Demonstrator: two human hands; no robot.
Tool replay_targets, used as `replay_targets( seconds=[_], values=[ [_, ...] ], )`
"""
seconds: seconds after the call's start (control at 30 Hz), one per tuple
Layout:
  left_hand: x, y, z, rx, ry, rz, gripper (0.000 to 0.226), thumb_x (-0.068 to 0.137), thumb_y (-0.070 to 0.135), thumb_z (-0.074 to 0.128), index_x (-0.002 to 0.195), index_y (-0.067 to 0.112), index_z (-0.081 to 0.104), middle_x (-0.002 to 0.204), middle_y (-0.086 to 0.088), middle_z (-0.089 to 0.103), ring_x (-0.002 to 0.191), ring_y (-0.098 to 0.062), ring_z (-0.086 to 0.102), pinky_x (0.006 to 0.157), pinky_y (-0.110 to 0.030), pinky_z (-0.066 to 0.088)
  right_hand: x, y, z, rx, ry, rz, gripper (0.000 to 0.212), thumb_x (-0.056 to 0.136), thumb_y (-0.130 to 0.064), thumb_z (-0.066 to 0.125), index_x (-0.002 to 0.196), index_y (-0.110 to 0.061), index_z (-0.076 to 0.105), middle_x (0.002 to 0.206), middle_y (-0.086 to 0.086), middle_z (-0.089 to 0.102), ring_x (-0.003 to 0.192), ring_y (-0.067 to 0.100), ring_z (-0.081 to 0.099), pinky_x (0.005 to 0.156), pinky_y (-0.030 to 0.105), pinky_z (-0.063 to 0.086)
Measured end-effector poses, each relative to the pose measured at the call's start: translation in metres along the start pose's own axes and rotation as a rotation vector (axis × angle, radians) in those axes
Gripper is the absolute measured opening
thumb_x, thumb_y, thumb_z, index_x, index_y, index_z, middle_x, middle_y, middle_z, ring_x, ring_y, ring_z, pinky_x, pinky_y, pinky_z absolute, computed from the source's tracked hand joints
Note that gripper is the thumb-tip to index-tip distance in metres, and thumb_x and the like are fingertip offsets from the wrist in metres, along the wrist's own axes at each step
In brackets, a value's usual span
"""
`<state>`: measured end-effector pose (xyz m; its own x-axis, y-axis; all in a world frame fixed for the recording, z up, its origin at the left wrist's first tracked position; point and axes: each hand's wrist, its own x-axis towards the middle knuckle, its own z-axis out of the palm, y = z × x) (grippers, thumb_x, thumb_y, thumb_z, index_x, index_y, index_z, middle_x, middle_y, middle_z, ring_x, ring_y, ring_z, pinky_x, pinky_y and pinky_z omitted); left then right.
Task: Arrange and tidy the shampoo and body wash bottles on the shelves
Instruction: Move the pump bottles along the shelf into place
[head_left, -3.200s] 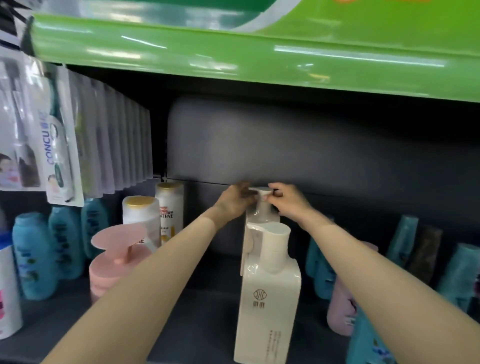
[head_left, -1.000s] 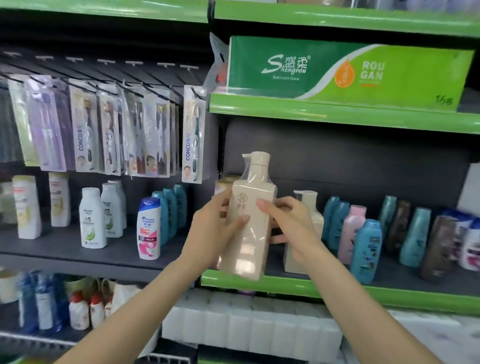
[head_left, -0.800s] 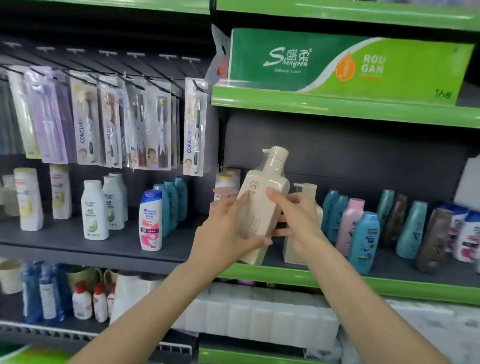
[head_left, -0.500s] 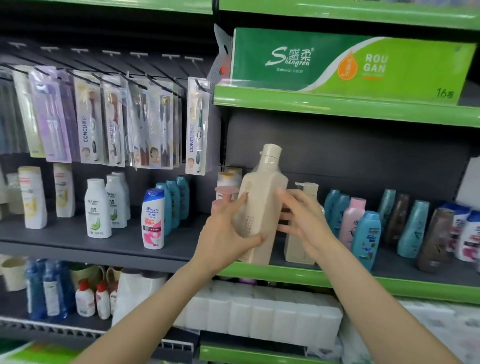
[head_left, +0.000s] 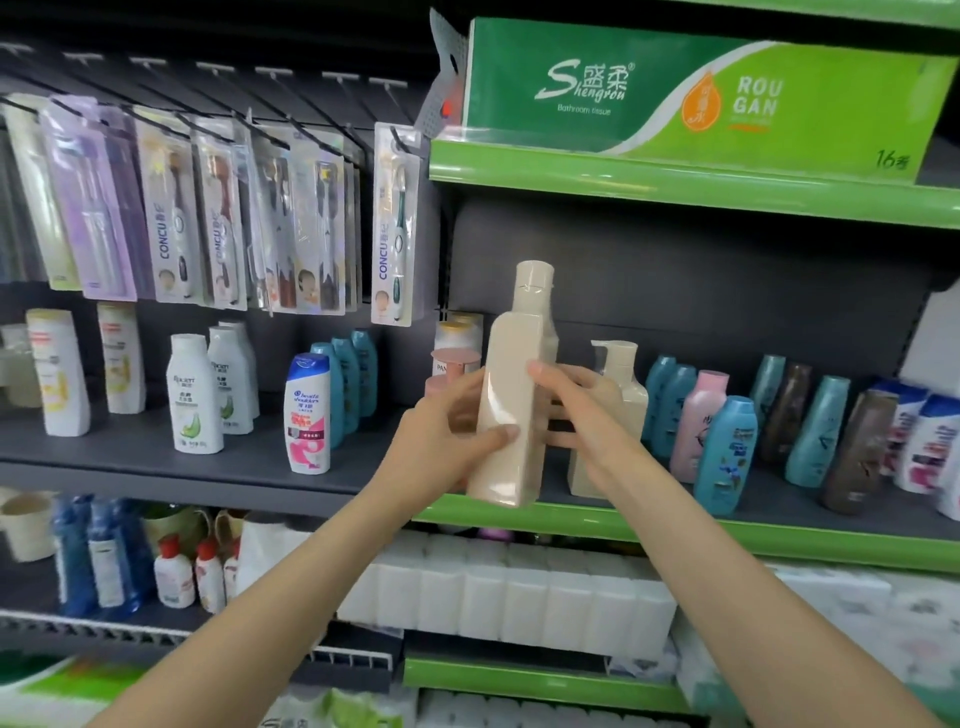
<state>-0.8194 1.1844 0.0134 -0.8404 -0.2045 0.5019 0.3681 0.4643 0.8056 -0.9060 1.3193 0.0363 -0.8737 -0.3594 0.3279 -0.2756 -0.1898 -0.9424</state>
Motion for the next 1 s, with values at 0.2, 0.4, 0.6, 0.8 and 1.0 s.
replay_targets(
  seconds=[0.2,0.4,0.6,0.8,1.0],
  values=[
    [0.005,0.000,0.004,0.203,0.144,-0.070,0.072,0.062,0.043,0.074,0.124,0.020,0.046,0.109,0.003,0.062,0.094,-0.015,0.061,0.081,-0.035,0.053,-0.003,0.002,-0.001,-0.064,0.048,-0.008,0.037,0.083,-0.031,0.069,0.114,-0.013,0.060,0.097,0.001,0.071,0.086,0.014,0.070,0.069,0.034,0.060],
    [0.000,-0.007,-0.005,-0.244,0.017,-0.125,0.041,0.079,0.015,0.071,0.116,0.023,0.057,0.110,0.000,0.069,0.098,-0.018,0.067,0.075,-0.040,0.058,-0.003,-0.005,-0.020,0.008,-0.119,0.002,0.025,0.094,-0.025,0.054,0.117,-0.021,0.063,0.102,-0.001,0.073,0.096,0.015,0.068,0.074,0.035,0.056],
    [0.001,-0.006,-0.008,-0.280,-0.080,-0.146,0.038,0.085,0.013,0.063,0.122,0.016,0.055,0.112,-0.003,0.069,0.101,-0.020,0.066,0.084,-0.040,0.055,-0.008,-0.006,-0.020,0.020,-0.088,-0.050,0.026,0.091,-0.023,0.057,0.117,-0.022,0.064,0.103,-0.002,0.073,0.097,0.017,0.069,0.075,0.044,0.058],
    [0.006,-0.005,-0.013,-0.270,-0.073,-0.177,0.018,0.086,0.019,0.063,0.103,0.021,0.058,0.113,-0.005,0.067,0.093,-0.018,0.069,0.084,-0.039,0.054,-0.012,-0.007,-0.018,-0.031,-0.093,-0.092,0.033,0.090,-0.024,0.059,0.122,-0.024,0.061,0.101,-0.006,0.074,0.096,0.012,0.069,0.072,0.040,0.060],
    [0.005,-0.001,-0.012,-0.283,-0.068,-0.177,0.021,0.087,0.020,0.063,0.106,0.018,0.054,0.097,-0.002,0.072,0.082,-0.019,0.071,0.051,-0.027,0.053,-0.011,-0.007,-0.018,-0.020,-0.080,-0.076,0.033,0.092,-0.022,0.057,0.125,-0.022,0.061,0.105,-0.005,0.073,0.098,0.013,0.069,0.072,0.037,0.059]
  ],
)
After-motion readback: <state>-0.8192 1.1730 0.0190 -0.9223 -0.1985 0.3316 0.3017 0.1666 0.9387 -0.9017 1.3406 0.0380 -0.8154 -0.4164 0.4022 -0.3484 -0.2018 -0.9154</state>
